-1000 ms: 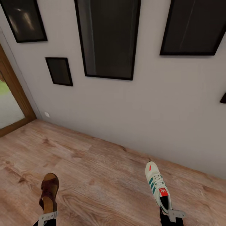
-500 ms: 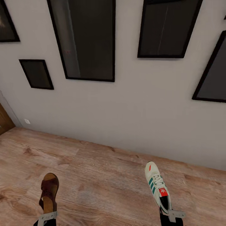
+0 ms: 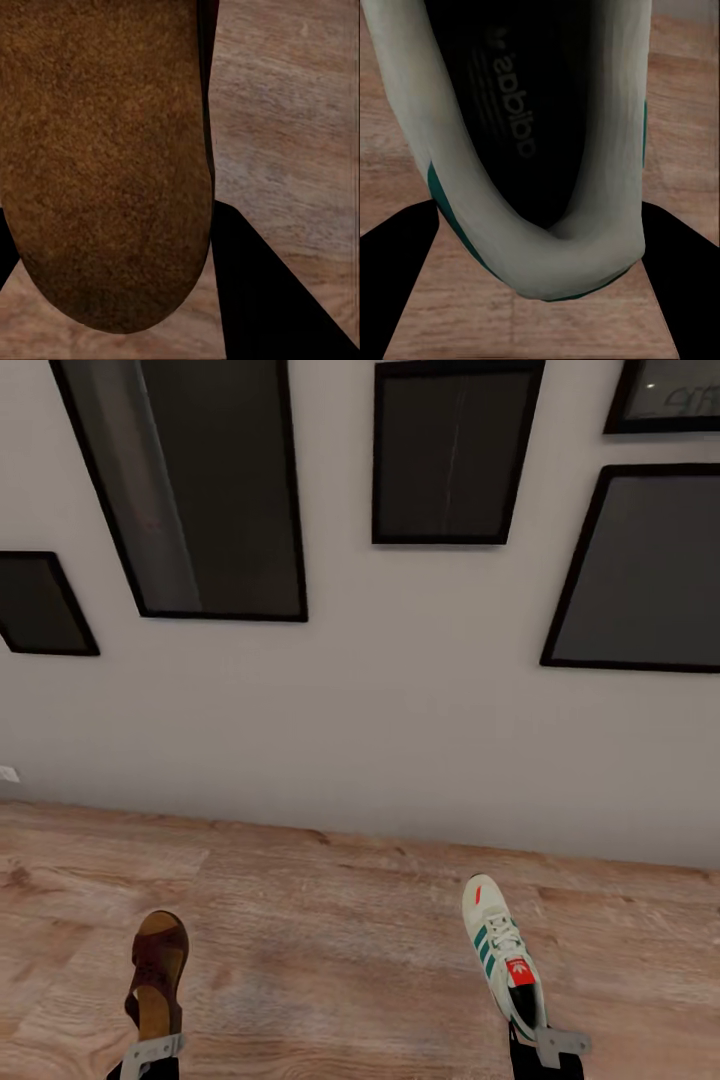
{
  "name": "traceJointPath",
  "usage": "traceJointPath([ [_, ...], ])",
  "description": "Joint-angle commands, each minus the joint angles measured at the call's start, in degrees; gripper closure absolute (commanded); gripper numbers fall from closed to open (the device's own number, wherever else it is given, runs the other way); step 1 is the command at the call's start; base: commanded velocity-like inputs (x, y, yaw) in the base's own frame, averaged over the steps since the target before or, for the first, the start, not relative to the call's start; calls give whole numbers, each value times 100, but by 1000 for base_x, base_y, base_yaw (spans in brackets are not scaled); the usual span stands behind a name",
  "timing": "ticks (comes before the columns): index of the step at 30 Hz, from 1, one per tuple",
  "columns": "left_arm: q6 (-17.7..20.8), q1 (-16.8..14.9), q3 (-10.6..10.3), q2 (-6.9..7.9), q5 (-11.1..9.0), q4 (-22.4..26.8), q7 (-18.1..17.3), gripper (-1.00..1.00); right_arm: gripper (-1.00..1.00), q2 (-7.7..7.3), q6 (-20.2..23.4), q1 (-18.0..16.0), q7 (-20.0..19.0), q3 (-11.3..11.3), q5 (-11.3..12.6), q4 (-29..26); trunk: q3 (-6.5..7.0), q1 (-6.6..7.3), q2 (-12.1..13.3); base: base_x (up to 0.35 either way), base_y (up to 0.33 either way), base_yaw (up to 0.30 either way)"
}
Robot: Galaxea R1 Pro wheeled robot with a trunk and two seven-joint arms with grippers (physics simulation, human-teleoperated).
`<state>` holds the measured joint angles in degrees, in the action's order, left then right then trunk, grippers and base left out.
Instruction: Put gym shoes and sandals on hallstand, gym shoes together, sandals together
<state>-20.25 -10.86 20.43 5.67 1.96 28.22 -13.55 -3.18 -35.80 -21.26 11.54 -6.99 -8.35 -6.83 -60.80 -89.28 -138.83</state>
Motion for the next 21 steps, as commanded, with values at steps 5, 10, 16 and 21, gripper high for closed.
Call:
traceJointPath([
  [5,-74,-4,42,-4,55,-7,-51,100,100,-7,-14,-6,23,-42,-62,7,-4,1,-2,0,0,-300],
  [10,-154,1,-40,-1,59,-105,-51,100,100,-22,-14,-3,24,-47,-61,7,-4,1,-2,0,0,-300],
  [16,-167,-2,-330,16,65,-154,-51,100,100,-43,-14,-2,24,-55,-61,7,-4,1,-2,0,0,-300],
  [21,-165,-1,-451,14,68,-164,-51,100,100,-42,-14,-1,24,-56,-61,7,-4,1,-2,0,0,-300],
])
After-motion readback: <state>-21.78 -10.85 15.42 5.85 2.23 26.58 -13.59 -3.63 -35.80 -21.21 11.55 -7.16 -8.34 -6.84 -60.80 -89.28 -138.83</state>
